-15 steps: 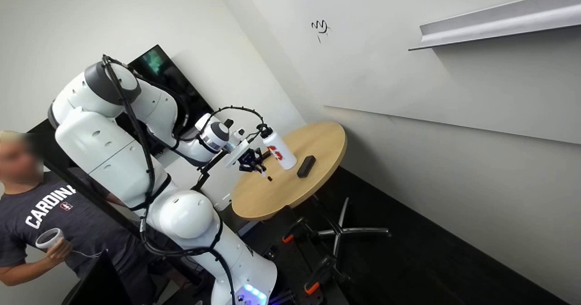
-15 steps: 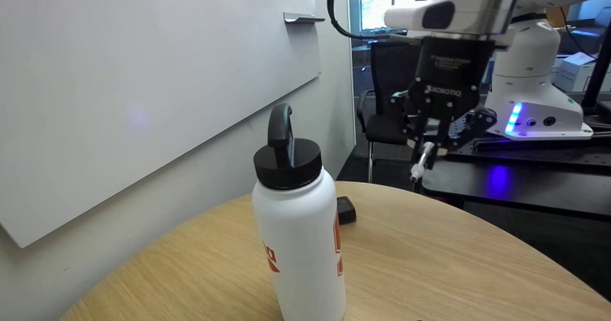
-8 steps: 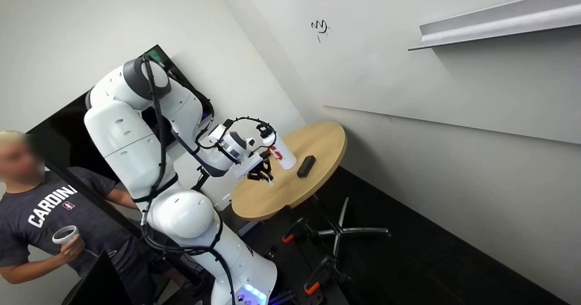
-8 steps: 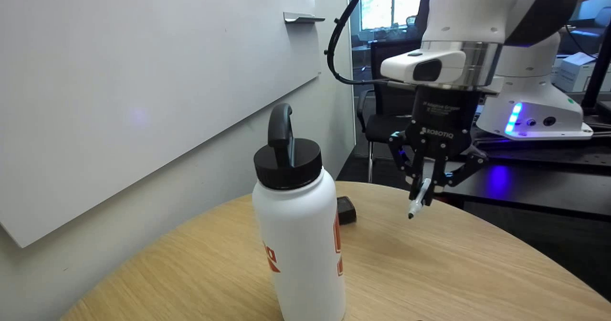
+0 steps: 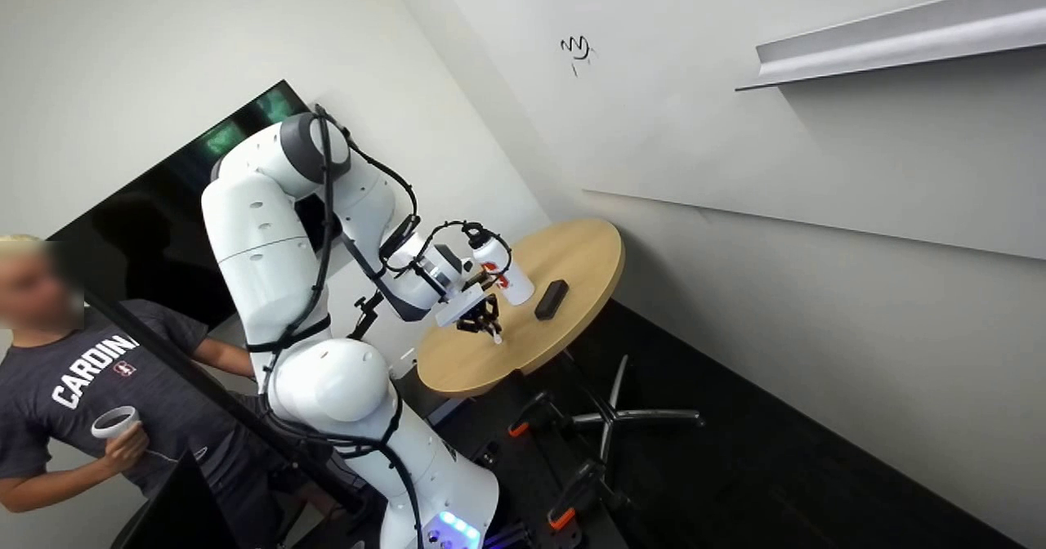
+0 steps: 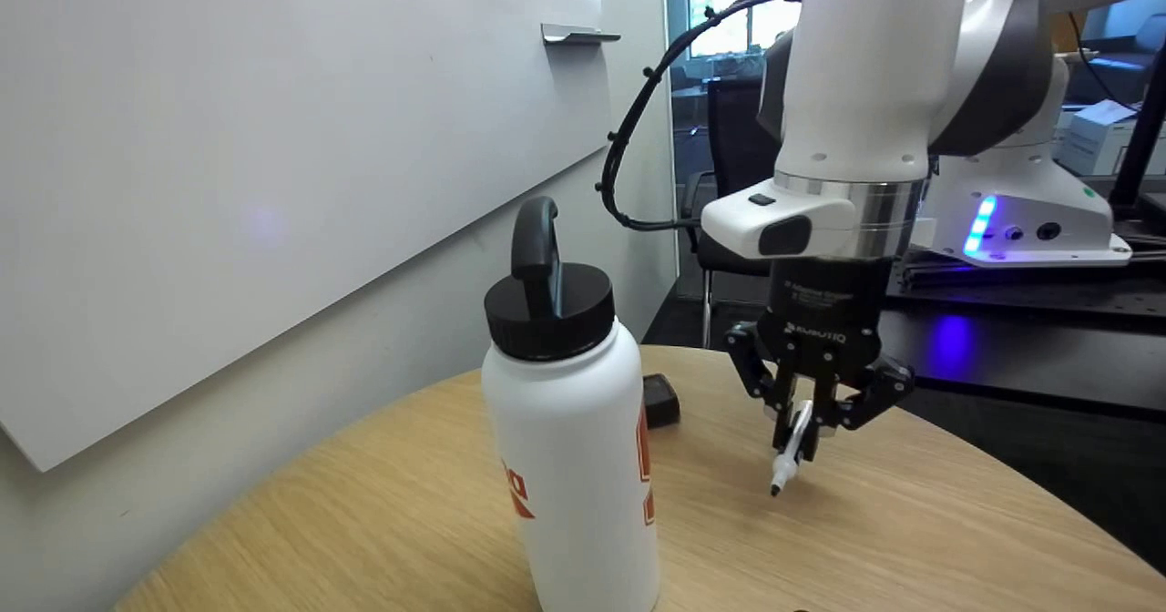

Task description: Use the black marker to write on the white board in the wall

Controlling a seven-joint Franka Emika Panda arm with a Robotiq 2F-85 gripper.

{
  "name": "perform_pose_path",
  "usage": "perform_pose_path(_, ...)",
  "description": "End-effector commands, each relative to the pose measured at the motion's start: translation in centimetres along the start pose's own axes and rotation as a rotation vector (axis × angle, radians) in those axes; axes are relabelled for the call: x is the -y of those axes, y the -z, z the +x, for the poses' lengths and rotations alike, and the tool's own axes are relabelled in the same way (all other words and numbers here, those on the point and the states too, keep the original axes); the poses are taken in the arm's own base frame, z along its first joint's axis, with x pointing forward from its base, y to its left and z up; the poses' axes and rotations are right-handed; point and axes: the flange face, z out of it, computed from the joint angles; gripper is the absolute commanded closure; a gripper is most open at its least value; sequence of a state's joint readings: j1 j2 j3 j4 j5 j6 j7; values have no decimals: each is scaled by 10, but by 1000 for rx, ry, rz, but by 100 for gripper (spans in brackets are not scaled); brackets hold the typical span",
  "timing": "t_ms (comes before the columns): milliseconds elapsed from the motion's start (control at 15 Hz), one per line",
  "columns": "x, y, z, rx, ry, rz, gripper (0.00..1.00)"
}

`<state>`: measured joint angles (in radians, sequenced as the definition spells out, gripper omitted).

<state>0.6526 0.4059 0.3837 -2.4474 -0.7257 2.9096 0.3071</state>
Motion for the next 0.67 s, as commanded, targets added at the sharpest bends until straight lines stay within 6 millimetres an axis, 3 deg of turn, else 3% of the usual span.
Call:
perform_pose_path(0,9,-14,9,16,-1,-2,94)
perform_pose_path(67,11,-15,10,20,-1,-4,55)
perform_pose_path(200,16,-13,11,19,-1,-12,48)
perform_pose_path(600,23,29,9,-13,-20,-101,2)
